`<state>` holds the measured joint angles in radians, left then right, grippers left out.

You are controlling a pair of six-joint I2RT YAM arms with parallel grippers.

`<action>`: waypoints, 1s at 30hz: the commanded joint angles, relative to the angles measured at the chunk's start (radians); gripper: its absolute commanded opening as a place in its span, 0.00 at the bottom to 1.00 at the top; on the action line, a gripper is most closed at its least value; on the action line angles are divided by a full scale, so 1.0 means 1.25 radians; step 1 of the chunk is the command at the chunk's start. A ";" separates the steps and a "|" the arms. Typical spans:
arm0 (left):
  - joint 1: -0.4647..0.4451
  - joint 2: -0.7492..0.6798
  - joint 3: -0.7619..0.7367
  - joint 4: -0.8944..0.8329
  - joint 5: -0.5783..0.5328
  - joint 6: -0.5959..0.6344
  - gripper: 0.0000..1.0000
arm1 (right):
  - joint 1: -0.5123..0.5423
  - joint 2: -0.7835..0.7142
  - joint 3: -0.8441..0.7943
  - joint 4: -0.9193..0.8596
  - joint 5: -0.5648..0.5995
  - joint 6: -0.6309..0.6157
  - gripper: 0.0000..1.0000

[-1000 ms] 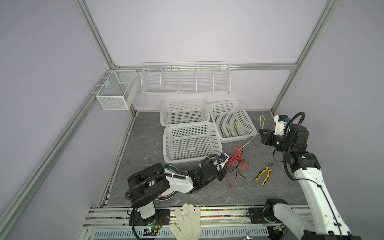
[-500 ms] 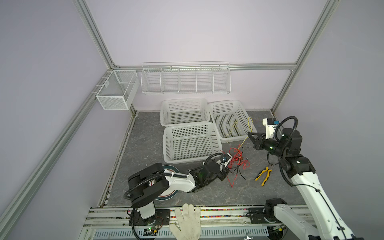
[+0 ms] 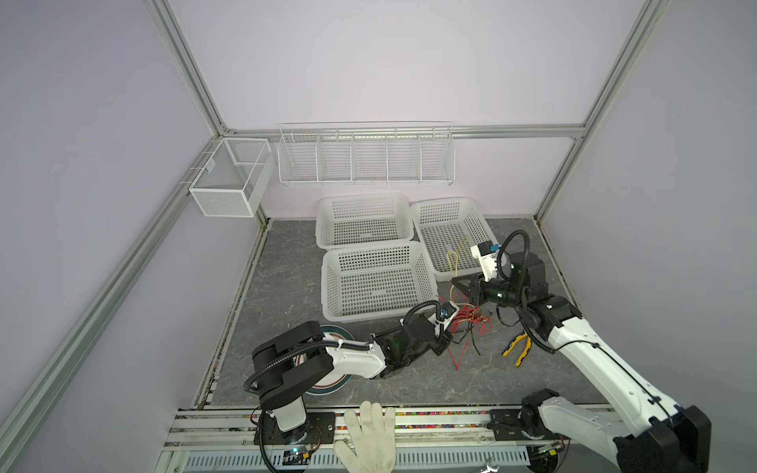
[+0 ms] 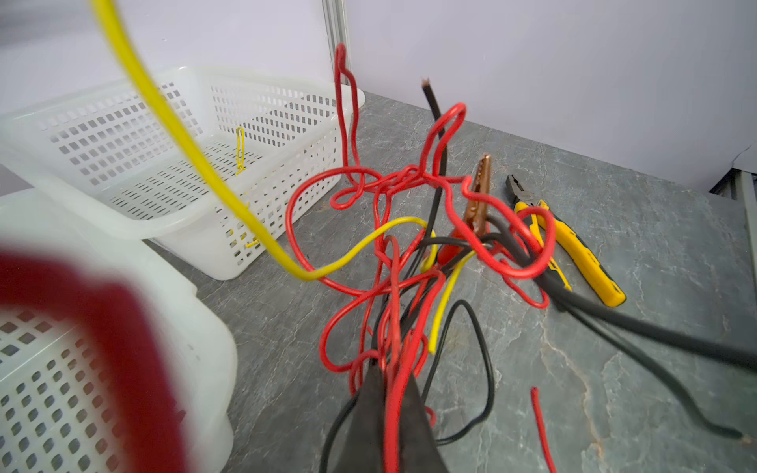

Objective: Untangle the cables
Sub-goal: 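Bring the yellow wire toward the left gripper with the right gripper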

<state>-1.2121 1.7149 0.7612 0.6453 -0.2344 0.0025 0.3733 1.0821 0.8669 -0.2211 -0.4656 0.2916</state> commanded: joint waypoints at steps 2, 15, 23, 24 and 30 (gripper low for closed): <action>-0.005 0.006 0.015 0.036 0.011 0.014 0.00 | 0.012 0.008 0.004 0.084 -0.032 0.023 0.07; -0.005 -0.030 -0.039 0.083 0.014 0.010 0.32 | 0.019 0.038 0.044 0.045 0.020 0.003 0.07; -0.006 -0.066 -0.054 0.104 0.006 -0.004 0.55 | 0.019 0.028 0.029 -0.010 0.086 -0.047 0.07; -0.005 -0.073 -0.054 0.105 0.001 -0.002 0.59 | 0.019 0.025 0.028 -0.012 0.086 -0.050 0.07; -0.005 -0.105 -0.028 0.074 -0.054 0.010 0.66 | 0.020 0.002 0.015 -0.010 0.093 -0.053 0.07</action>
<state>-1.2133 1.6073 0.7029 0.7353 -0.2592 0.0021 0.3912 1.1175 0.9062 -0.2214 -0.3679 0.2535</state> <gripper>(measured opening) 0.653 0.069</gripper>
